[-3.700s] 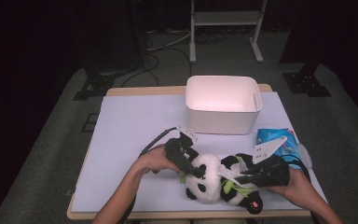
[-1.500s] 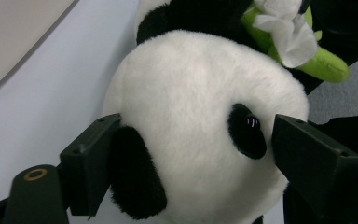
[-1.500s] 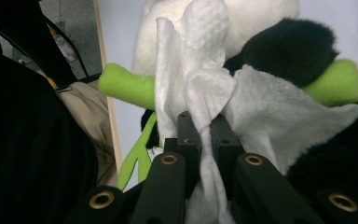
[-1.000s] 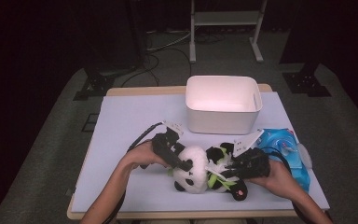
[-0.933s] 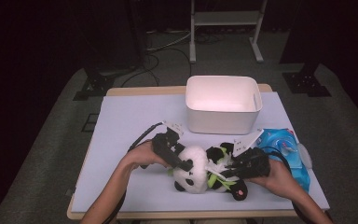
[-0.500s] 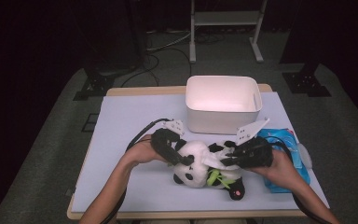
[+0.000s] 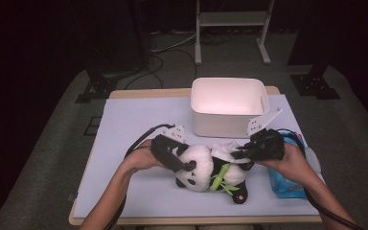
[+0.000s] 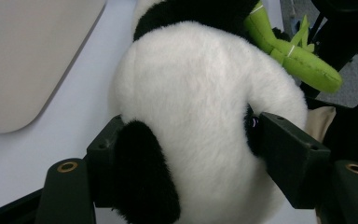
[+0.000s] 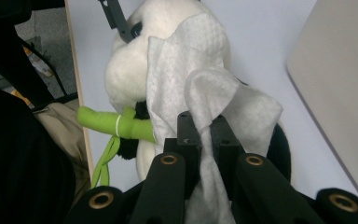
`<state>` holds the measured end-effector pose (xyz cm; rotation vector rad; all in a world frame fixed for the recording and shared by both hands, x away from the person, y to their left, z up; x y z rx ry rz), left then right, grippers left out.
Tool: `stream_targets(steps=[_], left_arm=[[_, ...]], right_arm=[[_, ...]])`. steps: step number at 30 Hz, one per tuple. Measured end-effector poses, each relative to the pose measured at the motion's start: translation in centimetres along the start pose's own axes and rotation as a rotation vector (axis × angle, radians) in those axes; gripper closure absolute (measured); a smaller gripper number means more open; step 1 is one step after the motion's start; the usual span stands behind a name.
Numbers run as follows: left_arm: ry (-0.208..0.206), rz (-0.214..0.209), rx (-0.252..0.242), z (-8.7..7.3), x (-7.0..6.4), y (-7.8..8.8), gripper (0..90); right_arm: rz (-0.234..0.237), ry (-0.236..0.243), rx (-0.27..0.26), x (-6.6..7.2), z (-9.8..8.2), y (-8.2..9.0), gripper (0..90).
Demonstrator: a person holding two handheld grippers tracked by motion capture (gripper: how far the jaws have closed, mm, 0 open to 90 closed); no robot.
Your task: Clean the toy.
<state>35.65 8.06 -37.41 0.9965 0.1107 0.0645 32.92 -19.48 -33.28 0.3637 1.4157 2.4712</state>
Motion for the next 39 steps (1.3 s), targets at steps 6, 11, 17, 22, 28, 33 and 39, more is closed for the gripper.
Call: stream_targets(steps=[6, 11, 17, 22, 28, 33, 39], left_arm=[[0.066, -0.031, -0.011, -0.2, 0.1, -0.2, 20.4], [0.148, -0.067, -0.012, 0.0, 0.6, -0.2, 11.4], [0.198, -0.119, 0.010, 0.5, 1.0, -0.8, 6.4], [0.191, -0.135, 0.045, 0.7, 1.0, -1.7, 4.5], [0.113, -0.084, 0.030, 0.7, 0.5, -1.1, 20.4], [0.052, -0.038, 0.008, 1.0, 0.4, -0.6, 24.1], [-0.049, 0.021, -0.020, 1.4, 0.0, 0.0, 25.9]], right_arm=[[0.029, -0.013, 0.014, 0.1, -0.6, -0.6, 84.6], [0.038, -0.022, 0.006, 0.1, -1.0, -0.7, 84.6], [0.041, -0.017, 0.002, 0.3, -1.3, -0.7, 84.6], [0.045, -0.001, 0.003, 0.7, -1.2, -0.9, 84.6], [0.038, 0.014, 0.004, 1.0, -0.8, -0.7, 84.5], [0.013, 0.029, -0.021, 1.1, 0.1, 0.1, 84.5], [-0.015, 0.027, -0.035, 0.6, 0.9, 0.6, 84.4]])
Point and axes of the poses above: each handheld gripper's, and its own axes: y roughly backward along the jaws, z roughly out of its top, x roughly to its left, the point moved 2 cm from there along -y, roughly forward along the jaws, and after that the axes turned 13 degrees about x, right-handed, at the moved point
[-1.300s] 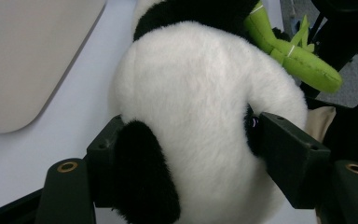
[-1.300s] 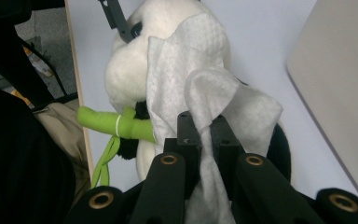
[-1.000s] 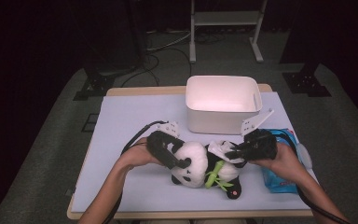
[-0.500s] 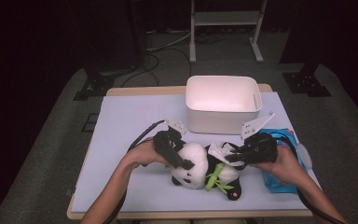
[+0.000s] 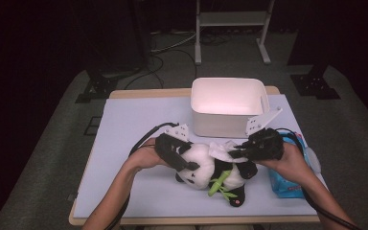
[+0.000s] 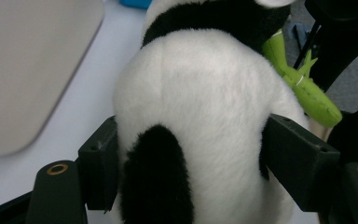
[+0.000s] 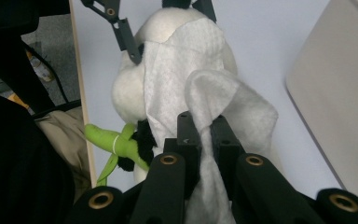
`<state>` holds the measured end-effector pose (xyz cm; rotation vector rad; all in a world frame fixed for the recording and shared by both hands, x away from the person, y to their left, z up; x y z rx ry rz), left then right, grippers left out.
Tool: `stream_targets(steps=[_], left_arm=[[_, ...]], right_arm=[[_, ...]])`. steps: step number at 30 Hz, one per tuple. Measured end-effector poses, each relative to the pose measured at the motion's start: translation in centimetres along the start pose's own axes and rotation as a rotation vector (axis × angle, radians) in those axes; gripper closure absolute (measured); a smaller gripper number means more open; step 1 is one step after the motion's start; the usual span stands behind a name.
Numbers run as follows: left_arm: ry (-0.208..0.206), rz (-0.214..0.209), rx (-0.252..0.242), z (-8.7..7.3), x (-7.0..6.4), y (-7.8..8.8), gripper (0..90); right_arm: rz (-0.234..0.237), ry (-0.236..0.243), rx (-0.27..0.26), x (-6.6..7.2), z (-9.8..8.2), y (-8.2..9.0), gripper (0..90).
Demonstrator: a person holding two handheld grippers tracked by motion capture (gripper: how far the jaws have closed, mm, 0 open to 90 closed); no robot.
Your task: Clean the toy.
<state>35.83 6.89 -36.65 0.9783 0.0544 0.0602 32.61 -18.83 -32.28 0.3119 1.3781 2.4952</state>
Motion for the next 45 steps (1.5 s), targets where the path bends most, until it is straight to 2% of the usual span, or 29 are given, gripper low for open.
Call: stream_targets(steps=[5, 12, 16, 19, 29, 34, 41, 45], left_arm=[[-0.004, 0.026, -0.009, -0.6, 0.0, 0.4, 25.9], [0.035, 0.007, -0.028, -2.1, -0.3, 0.0, 25.0], [0.064, 0.000, -0.036, -2.5, -0.5, -0.1, 22.9], [0.067, 0.005, -0.044, -2.6, -0.8, -0.2, 23.0], [0.085, 0.027, -0.057, -3.1, -1.5, -0.3, 23.1], [0.093, 0.033, -0.055, -3.2, -1.6, -0.3, 23.1], [0.062, 0.046, -0.033, -2.9, -1.9, -0.2, 23.1], [0.063, 0.046, -0.033, -2.9, -1.9, -0.2, 23.0]], right_arm=[[0.008, -0.016, 0.012, -0.3, -0.6, -0.3, 84.4], [0.030, -0.031, 0.017, 0.1, -1.8, -0.7, 84.4], [0.037, -0.042, 0.011, 0.4, -2.4, -0.6, 84.4], [0.036, -0.046, 0.016, 0.4, -2.6, -0.4, 84.4], [0.037, 0.008, 0.043, 0.7, -0.4, -1.1, 84.3], [0.037, 0.014, 0.051, 0.6, 0.6, -1.3, 84.3], [0.042, 0.035, 0.066, 0.5, 2.2, -1.9, 84.2], [0.045, 0.048, 0.074, 0.4, 2.9, -2.3, 84.3]])
Point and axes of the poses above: each handheld gripper's, and its own axes: y roughly backward along the jaws, z roughly out of its top, x roughly to its left, the point moved 2 cm from there along -y, roughly forward along the jaws, and after that the axes turned 13 degrees about x, right-handed, at the moved point
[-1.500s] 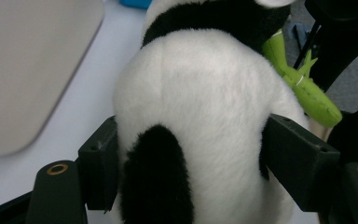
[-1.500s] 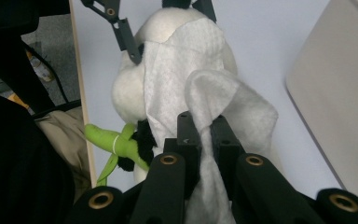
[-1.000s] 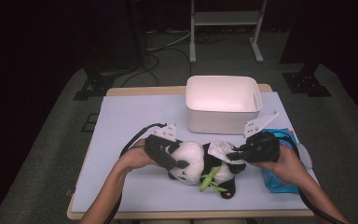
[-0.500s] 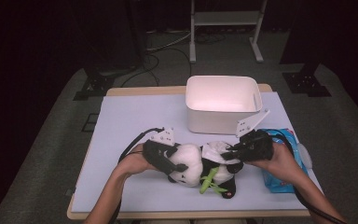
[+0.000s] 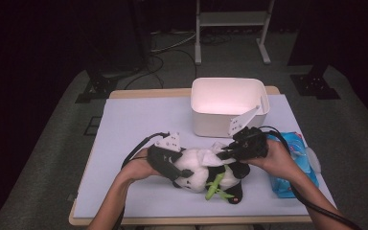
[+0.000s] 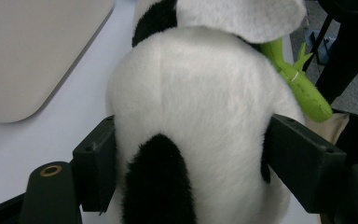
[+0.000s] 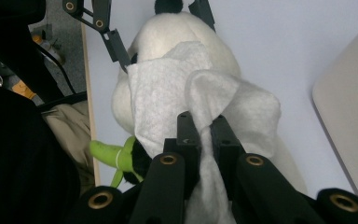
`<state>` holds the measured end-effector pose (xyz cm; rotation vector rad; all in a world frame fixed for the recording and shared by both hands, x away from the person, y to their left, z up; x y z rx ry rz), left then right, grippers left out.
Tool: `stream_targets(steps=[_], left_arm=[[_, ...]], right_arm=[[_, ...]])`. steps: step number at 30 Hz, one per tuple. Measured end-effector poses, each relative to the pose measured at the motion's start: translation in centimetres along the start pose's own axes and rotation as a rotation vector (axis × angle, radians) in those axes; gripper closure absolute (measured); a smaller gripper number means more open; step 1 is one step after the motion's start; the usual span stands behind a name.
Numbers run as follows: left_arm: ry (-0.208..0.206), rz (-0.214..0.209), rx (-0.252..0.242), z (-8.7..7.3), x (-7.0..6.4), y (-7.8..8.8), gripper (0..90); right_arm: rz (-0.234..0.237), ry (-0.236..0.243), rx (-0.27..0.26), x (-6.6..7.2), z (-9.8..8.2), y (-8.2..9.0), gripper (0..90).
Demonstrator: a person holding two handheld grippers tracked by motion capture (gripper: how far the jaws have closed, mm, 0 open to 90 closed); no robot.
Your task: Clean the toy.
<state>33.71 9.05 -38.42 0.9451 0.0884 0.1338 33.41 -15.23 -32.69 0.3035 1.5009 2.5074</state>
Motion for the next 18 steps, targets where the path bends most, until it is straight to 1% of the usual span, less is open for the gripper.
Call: stream_targets(steps=[2, 3, 7, 8, 11, 12, 14, 16, 17, 18], left_arm=[[0.007, -0.002, -0.003, -0.1, 0.1, 0.0, 22.8], [0.017, -0.008, -0.008, -0.2, 0.1, 0.0, 22.5], [0.028, -0.014, -0.012, -0.2, 0.2, 0.0, 18.6], [0.043, -0.018, -0.010, -0.1, 0.3, -0.1, 16.5], [0.066, -0.020, 0.010, 0.2, 0.3, -0.2, 11.2], [0.072, -0.024, 0.014, 0.2, 0.3, -0.2, 10.4], [0.078, -0.032, 0.022, 0.3, 0.3, -0.1, 9.7], [0.090, -0.044, 0.028, 0.4, 0.4, -0.1, 9.0], [0.117, -0.079, 0.017, 0.5, 0.6, 0.1, 7.6], [0.131, -0.095, 0.010, 0.4, 0.8, 0.3, 6.7]], right_arm=[[-0.001, 0.007, 0.013, -0.1, 0.3, -0.2, 84.3], [-0.001, 0.007, 0.013, -0.2, 0.2, -0.2, 84.3], [0.004, -0.012, 0.013, -0.3, -0.6, 0.0, 84.4], [0.005, -0.015, 0.008, -0.4, -0.9, 0.0, 84.5], [0.012, -0.025, -0.001, -0.3, -1.5, 0.0, 84.6], [0.017, -0.034, -0.006, -0.2, -1.6, -0.1, 84.6], [0.014, -0.029, -0.007, -0.1, -1.7, -0.1, 84.7], [0.006, -0.021, -0.003, 0.0, -1.8, 0.0, 84.7], [0.006, -0.027, -0.005, 0.2, -1.9, 0.0, 84.7], [0.010, -0.017, -0.004, 0.2, -2.0, 0.0, 84.7]])
Point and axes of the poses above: each handheld gripper's, and its own axes: y roughly backward along the jaws, z roughly out of its top, x roughly to its left, the point moved 2 cm from there along -y, roughly forward along the jaws, and after that the axes turned 13 degrees about x, right-handed, at the moved point
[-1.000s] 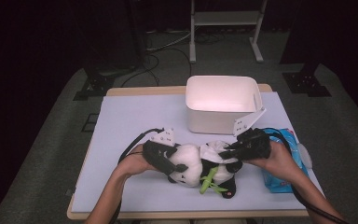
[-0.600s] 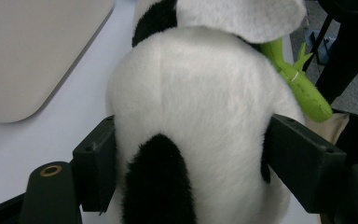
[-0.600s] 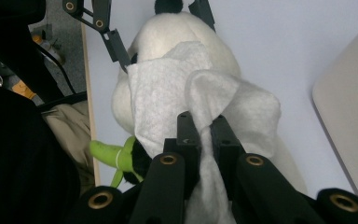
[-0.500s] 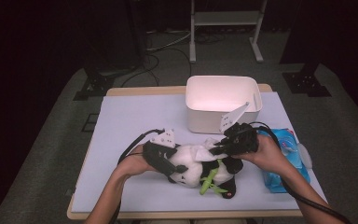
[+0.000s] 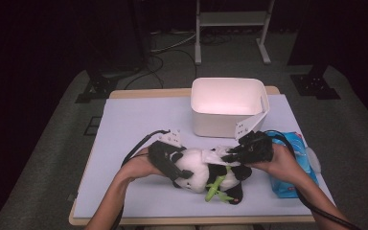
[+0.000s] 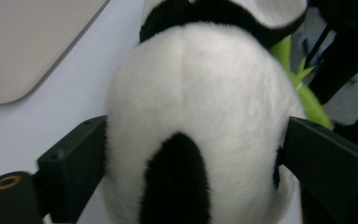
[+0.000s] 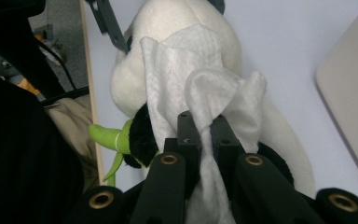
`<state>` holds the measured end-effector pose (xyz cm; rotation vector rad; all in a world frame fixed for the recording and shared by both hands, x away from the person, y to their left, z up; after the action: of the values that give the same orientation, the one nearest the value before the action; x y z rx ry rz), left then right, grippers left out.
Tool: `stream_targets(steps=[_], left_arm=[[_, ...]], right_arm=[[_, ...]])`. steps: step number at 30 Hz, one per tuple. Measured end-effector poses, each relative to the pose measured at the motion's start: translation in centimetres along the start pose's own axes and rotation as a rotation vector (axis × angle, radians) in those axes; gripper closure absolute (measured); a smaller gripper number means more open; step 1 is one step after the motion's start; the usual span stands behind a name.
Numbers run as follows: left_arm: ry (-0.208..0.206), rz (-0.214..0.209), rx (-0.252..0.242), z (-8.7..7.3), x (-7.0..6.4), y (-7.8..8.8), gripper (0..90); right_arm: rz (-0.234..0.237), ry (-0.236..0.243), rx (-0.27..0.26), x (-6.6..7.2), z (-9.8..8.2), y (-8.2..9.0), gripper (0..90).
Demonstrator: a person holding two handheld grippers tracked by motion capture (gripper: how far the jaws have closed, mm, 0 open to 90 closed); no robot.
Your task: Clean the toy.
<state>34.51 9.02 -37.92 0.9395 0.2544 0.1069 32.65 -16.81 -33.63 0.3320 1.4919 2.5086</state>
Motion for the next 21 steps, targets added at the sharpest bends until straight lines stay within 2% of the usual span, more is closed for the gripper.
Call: stream_targets(steps=[3, 5, 7, 12, 21], left_arm=[[0.025, 0.001, 0.034, -0.4, 0.4, 0.3, 6.7], [0.013, -0.023, 0.021, -0.6, 0.2, 0.2, 9.9], [-0.005, -0.028, 0.024, -0.8, 0.0, 0.1, 13.1], [-0.035, -0.012, 0.024, -0.8, -0.3, 0.2, 20.5], [-0.080, 0.013, 0.028, -0.2, -0.8, 0.3, 22.4]], right_arm=[[0.002, 0.002, -0.002, 0.2, -0.3, 0.0, 84.6], [0.003, -0.002, 0.000, 0.4, -0.4, 0.1, 84.7], [0.007, -0.004, -0.001, 0.5, -0.4, 0.1, 84.7], [0.000, 0.019, 0.007, 0.9, 0.3, 0.1, 84.6], [0.005, 0.059, 0.019, 1.2, 2.7, -0.9, 84.5]])
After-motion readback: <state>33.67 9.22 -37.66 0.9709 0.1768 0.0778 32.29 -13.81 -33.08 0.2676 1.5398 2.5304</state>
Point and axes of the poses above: each handheld gripper's, and its own axes: y roughly backward along the jaws, z roughly out of its top, x roughly to its left, the point moved 2 cm from there along -y, roughly forward along the jaws, and after that the axes turned 13 degrees about x, right-handed, at the moved point
